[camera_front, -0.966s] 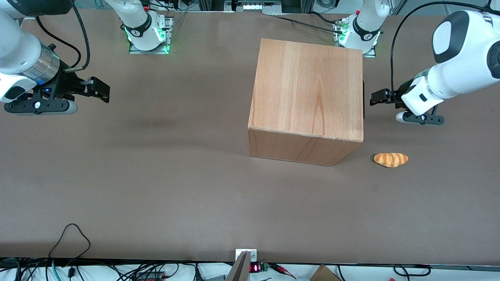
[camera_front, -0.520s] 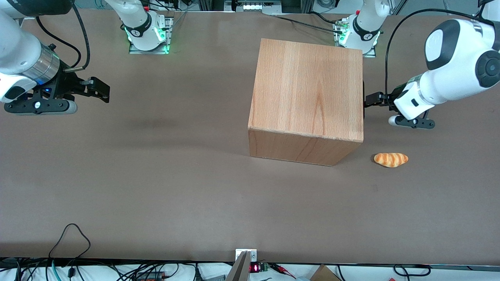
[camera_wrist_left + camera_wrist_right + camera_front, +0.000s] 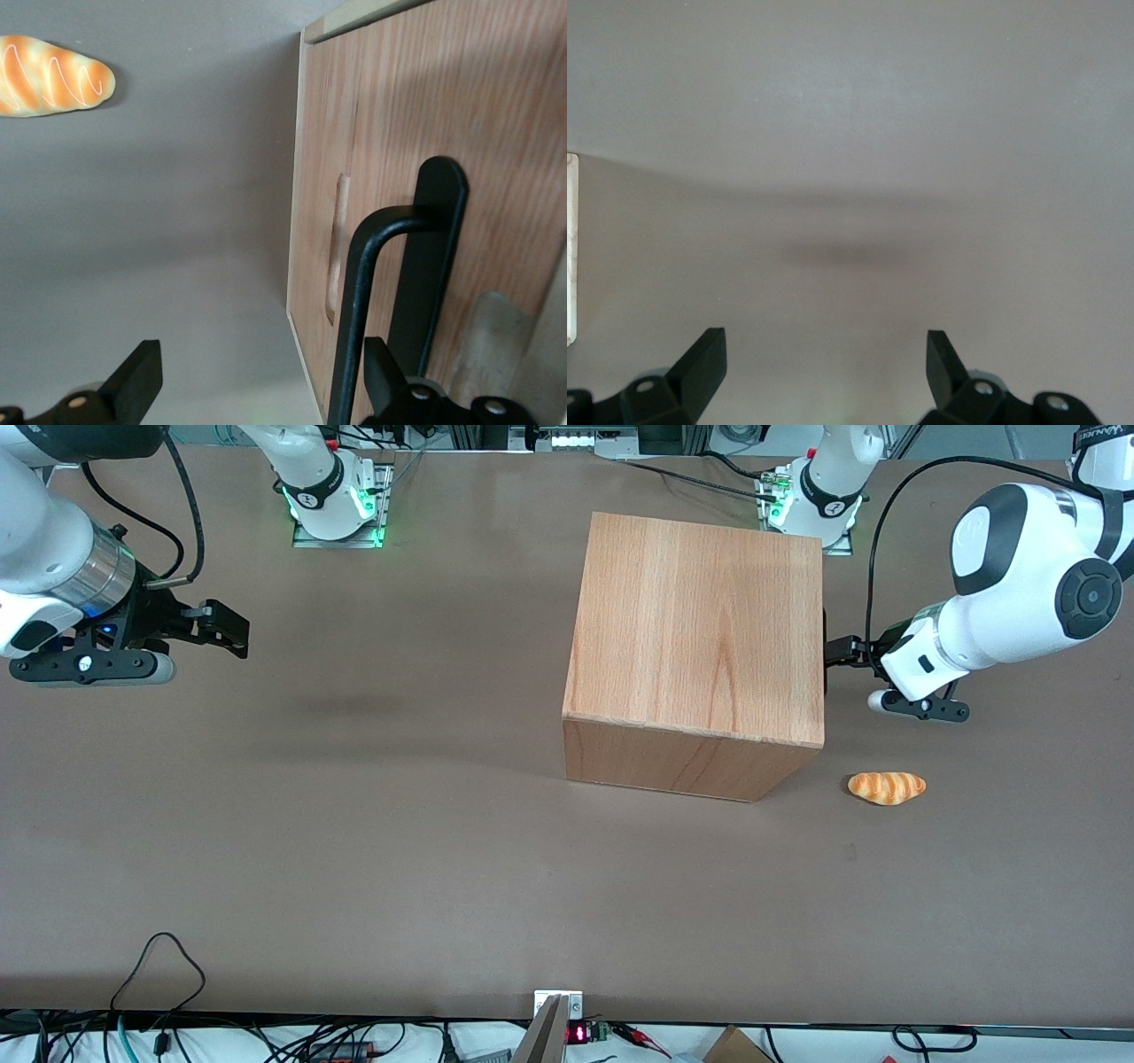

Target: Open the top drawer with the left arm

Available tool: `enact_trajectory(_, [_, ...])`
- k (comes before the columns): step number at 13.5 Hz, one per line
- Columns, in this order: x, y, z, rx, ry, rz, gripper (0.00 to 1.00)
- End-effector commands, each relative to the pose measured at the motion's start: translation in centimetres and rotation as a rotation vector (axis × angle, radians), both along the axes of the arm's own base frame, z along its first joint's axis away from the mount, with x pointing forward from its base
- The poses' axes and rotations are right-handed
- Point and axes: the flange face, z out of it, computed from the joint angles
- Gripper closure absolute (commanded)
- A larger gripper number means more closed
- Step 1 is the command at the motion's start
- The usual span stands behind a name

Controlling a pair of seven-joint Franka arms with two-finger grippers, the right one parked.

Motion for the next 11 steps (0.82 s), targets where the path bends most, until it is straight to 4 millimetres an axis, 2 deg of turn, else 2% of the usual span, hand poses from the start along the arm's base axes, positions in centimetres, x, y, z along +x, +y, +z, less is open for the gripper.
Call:
enact_trajectory(1, [0.0, -0.4, -0.7, -0.032, -0.001, -0.026, 0.00])
enact_trajectory(11, [0.5, 0.0, -2.9, -0.029, 0.015, -0.030, 0.00])
